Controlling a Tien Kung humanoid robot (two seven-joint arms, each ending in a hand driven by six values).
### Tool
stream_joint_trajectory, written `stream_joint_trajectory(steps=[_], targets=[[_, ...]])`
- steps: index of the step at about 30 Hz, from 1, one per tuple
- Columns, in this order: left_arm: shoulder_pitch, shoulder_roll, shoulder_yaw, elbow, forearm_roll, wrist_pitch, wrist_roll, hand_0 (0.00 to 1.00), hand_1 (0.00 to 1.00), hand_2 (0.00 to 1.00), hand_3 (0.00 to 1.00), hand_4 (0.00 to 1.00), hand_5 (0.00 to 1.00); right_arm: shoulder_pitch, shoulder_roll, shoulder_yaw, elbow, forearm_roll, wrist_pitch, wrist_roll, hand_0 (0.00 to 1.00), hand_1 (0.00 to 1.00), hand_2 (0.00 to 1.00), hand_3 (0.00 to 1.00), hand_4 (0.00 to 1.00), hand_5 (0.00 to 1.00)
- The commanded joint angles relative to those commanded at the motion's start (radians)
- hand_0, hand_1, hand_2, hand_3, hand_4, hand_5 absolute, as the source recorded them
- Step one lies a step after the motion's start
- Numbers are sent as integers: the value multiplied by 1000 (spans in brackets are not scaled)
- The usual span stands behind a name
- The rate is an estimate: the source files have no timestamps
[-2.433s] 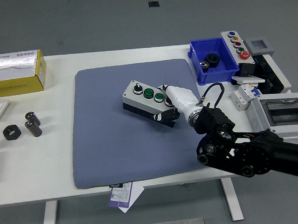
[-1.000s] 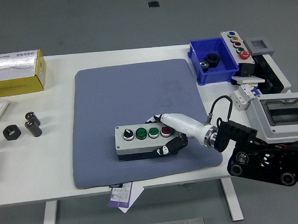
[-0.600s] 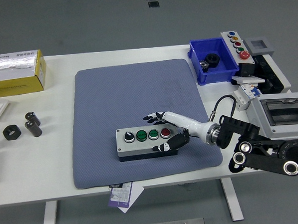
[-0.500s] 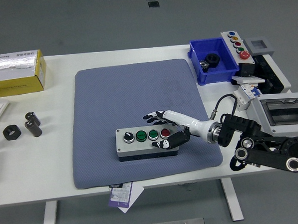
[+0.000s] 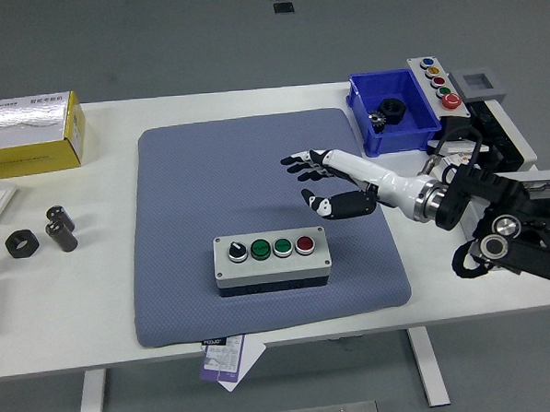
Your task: Pick up the button,place it on the desk,press the button,press the button
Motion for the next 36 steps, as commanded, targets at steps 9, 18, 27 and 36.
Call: stream_joint_trajectory(steps=[9,18,27,36], targets=[[-2,2,2,-1,-4,1,-1,723,703,624,619,720,225,69,-118,228,79,118,342,-299,731,714,663,807,434,108],[-1,5,-14,-2,9,3,6,722,702,623,618,718,223,187,-106,187,79,119,633,-496,516,403,495,997,529,444],[-2,4,-22,-3,18,3,10,722,703,623,618,717,222,223,-2,94,58,113,683,-496,430,372,418,998,498,438],[-2,2,-24,-3,20,3,11,722,702,623,618,717,222,199,71,14,2,74,679,-496,381,360,402,995,477,439]])
